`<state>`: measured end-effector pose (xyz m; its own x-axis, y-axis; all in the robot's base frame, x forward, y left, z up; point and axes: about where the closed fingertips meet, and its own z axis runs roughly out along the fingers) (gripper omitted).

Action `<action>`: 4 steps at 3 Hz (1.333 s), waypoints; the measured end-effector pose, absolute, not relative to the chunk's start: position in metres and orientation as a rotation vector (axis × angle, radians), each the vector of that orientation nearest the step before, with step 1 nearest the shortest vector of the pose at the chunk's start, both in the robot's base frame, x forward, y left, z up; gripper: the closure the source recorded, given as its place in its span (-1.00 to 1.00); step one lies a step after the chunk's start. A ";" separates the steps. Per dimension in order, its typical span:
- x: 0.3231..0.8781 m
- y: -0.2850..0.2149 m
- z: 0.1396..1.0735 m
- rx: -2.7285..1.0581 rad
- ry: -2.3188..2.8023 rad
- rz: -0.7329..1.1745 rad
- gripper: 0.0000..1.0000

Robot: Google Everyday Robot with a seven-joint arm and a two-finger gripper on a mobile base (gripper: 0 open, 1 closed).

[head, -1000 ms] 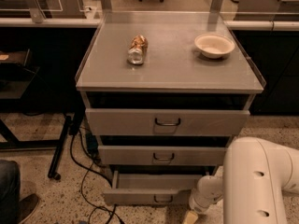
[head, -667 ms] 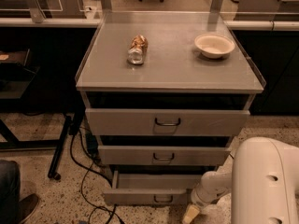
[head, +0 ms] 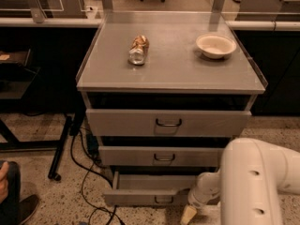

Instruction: Open bottom drawer

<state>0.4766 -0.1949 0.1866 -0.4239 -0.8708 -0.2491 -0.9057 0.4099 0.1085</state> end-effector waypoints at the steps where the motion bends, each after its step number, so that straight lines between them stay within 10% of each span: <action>1: 0.484 -0.189 0.166 -1.636 2.512 0.319 -1.00; 4: 0.465 -0.190 0.152 -1.729 2.521 0.286 -1.00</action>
Offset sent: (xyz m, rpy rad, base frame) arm 0.0025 0.0140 -0.0498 -0.0996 0.0233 0.0996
